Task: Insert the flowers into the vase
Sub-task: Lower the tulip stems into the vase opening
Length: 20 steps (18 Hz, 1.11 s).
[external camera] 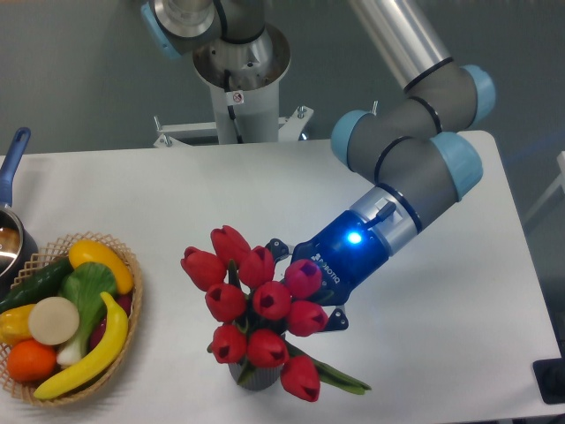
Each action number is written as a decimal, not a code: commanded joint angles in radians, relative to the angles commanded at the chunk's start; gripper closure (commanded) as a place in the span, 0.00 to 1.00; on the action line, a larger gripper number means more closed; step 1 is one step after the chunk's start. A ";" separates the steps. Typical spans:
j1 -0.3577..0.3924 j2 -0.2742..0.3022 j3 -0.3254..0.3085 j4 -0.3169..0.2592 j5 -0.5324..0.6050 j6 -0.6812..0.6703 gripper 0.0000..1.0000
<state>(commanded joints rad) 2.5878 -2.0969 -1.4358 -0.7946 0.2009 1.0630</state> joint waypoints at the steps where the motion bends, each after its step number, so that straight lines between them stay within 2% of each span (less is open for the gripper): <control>1: -0.002 0.000 -0.002 0.000 0.003 0.002 0.90; 4: -0.012 -0.003 -0.023 0.000 0.006 0.026 0.89; 10: -0.014 0.005 -0.127 0.000 0.009 0.152 0.89; 14: -0.014 0.012 -0.175 0.000 0.009 0.210 0.88; 20: -0.006 -0.003 -0.202 0.000 0.012 0.259 0.86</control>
<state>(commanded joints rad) 2.5817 -2.1000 -1.6383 -0.7946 0.2132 1.3223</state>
